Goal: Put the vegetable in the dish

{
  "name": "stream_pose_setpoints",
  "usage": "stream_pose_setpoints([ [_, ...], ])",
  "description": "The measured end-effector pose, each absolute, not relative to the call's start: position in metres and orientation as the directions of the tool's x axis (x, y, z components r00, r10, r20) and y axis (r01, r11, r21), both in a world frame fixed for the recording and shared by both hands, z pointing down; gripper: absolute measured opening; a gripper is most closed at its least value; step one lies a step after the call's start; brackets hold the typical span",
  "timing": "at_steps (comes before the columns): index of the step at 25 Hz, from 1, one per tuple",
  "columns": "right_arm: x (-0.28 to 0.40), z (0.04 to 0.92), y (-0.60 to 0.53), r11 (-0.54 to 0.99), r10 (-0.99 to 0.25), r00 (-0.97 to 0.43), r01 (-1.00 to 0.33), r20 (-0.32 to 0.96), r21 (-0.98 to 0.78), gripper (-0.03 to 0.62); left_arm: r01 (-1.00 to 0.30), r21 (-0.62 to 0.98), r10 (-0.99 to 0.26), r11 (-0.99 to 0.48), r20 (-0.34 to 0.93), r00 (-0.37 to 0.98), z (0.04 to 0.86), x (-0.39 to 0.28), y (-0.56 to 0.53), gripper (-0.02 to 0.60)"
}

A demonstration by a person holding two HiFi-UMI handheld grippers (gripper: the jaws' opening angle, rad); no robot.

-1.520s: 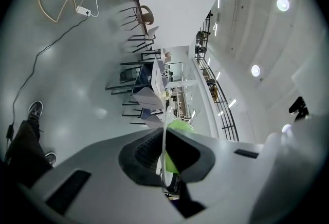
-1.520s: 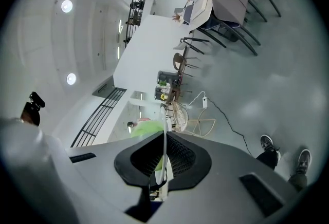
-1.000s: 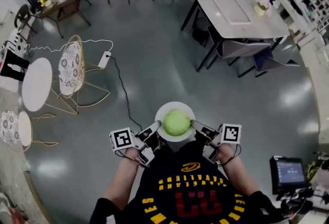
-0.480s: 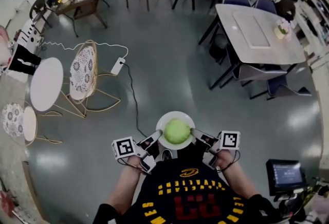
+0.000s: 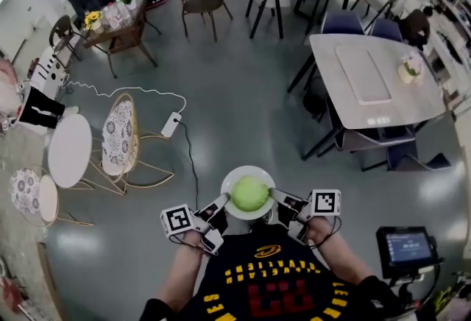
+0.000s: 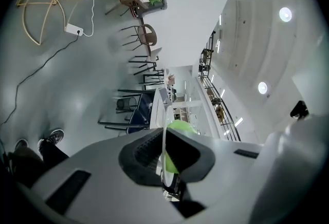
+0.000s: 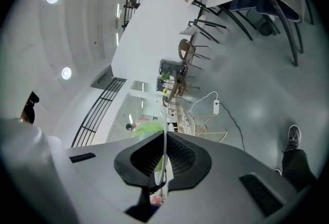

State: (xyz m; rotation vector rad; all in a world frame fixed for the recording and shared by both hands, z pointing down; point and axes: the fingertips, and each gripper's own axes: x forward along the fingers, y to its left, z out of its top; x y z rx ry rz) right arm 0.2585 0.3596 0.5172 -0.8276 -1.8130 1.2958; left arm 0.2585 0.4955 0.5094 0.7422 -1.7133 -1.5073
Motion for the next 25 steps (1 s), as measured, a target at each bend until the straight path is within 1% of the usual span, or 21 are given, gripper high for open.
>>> stream_pose_setpoints([
  [3,0.228,0.522,0.335,0.292,0.83,-0.517,0.086,0.208,-0.953,0.02,0.039,0.986,-0.806,0.161,0.155,-0.571,0.512,0.231,0.474,0.015],
  [5,0.213,0.524,0.326,0.288,0.824,-0.521,0.045,0.224,-0.957,0.02,0.05,0.986,-0.804,0.161,0.161,-0.573,0.512,0.214,0.465,0.015],
  [8,0.192,0.521,0.324,0.256,0.83,-0.517,0.018,0.21,-0.967,0.02,0.083,0.987,-0.801,0.138,0.161,-0.576,0.514,0.194,0.459,0.015],
  [14,0.134,0.535,0.331,0.259,0.83,-0.518,0.025,0.209,-0.966,0.02,0.103,0.984,-0.81,0.145,0.178,-0.559,0.529,0.134,0.466,0.015],
  [16,0.106,0.538,0.333,0.276,0.825,-0.525,0.051,0.21,-0.96,0.02,0.105,0.984,-0.822,0.146,0.18,-0.54,0.534,0.105,0.468,0.015],
  [21,0.031,0.526,0.335,0.305,0.771,-0.599,0.047,0.218,-0.951,0.02,0.068,0.987,-0.871,0.142,0.158,-0.466,0.525,0.019,0.47,0.015],
  [25,-0.013,0.515,0.321,0.314,0.697,-0.686,0.031,0.209,-0.949,0.02,0.015,0.99,-0.923,0.142,0.138,-0.36,0.513,-0.04,0.456,0.015],
])
